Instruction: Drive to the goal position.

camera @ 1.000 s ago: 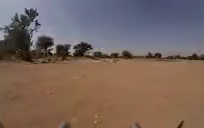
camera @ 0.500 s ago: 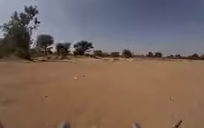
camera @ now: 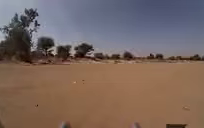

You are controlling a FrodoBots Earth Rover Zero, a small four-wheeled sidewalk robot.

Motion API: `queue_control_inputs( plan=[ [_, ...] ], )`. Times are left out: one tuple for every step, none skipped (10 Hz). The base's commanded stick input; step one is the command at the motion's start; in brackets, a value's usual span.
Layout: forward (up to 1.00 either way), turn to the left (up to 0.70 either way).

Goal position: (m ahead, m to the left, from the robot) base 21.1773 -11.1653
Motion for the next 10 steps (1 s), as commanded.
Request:
queue_control_inputs(
  plan=[
    [0.5, 0.0],
    [0.5, 0.0],
    [0.5, -0.04],
    [0.5, -0.5],
    [0.5, -0.5],
    [0.5, -0.44],
    [0.5, -0.05],
    [0.5, 0.0],
    [0.5, 0.0],
    [0.5, 0.0]
  ],
)
